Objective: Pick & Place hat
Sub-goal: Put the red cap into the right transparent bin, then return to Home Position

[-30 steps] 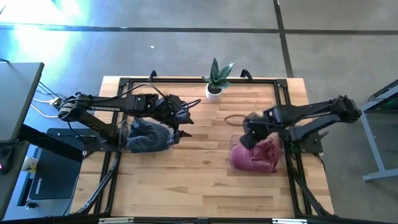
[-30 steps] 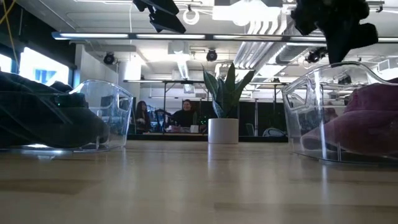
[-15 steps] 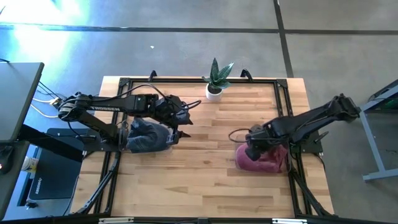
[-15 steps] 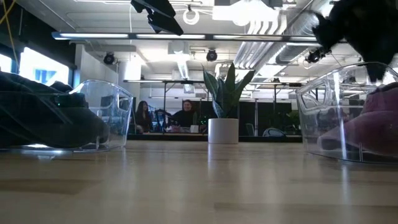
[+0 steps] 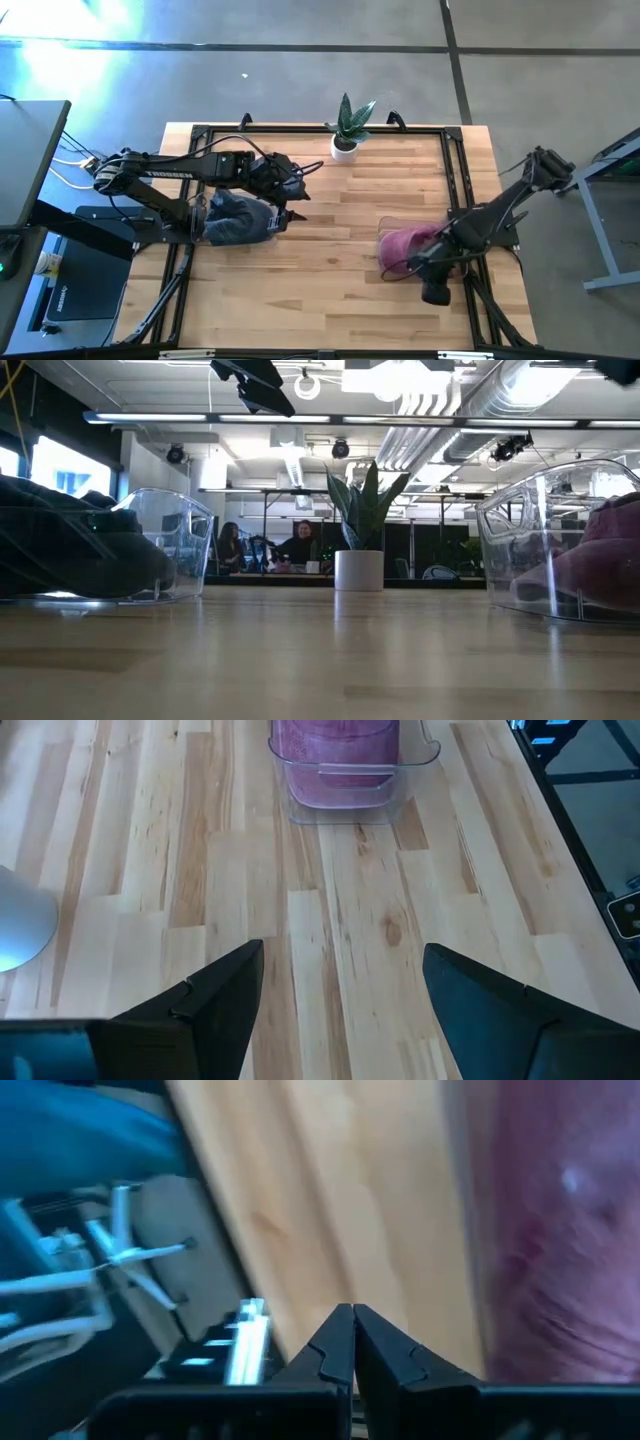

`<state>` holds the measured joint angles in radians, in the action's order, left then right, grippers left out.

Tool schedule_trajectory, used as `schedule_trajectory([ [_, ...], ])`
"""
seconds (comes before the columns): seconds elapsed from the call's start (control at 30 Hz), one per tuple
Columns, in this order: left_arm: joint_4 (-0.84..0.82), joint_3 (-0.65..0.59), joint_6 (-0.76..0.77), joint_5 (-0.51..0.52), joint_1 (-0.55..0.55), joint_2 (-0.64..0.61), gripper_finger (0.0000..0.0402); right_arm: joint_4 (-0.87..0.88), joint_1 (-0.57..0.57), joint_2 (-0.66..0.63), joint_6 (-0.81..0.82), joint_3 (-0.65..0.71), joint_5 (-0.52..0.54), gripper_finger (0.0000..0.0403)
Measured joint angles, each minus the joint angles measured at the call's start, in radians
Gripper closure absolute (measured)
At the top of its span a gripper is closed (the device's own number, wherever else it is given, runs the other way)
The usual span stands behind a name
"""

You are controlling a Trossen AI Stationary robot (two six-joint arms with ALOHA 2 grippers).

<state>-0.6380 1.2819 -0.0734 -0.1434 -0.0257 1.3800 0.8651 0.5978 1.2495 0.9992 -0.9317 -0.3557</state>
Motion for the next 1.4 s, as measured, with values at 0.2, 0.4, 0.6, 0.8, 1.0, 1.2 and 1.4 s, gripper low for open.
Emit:
schedule_trajectory([
  [0.2, 0.000, 0.000, 0.000, 0.019, 0.000, 0.000, 0.0131, -0.022, 0.044, 0.001, 0.110, 0.144, 0.070, 0.0401],
  [0.4, -0.021, 0.000, 0.000, 0.034, 0.000, 0.000, 0.0131, -0.007, 0.045, 0.000, 0.170, 0.174, 0.211, 0.0402],
  [0.6, -0.036, 0.000, 0.003, 0.034, 0.000, 0.000, 0.0131, 0.023, 0.044, 0.001, 0.190, 0.136, 0.238, 0.0402],
  [0.8, -0.064, 0.000, 0.040, 0.033, 0.000, -0.006, 0.0131, 0.024, 0.044, 0.001, 0.216, 0.009, 0.243, 0.0402],
  [1.0, -0.065, -0.002, 0.098, -0.009, 0.000, -0.076, 0.0150, -0.009, 0.043, -0.015, 0.223, -0.164, 0.617, 0.0402],
  [1.2, -0.035, 0.000, 0.111, -0.007, -0.042, -0.197, 0.0249, -0.305, -0.043, -0.185, -0.084, -0.152, 0.784, 0.0402],
  [1.4, -0.035, 0.001, 0.171, -0.002, -0.124, -0.292, 0.0378, -0.542, -0.252, -0.457, -0.405, 0.019, 0.653, 0.0402],
])
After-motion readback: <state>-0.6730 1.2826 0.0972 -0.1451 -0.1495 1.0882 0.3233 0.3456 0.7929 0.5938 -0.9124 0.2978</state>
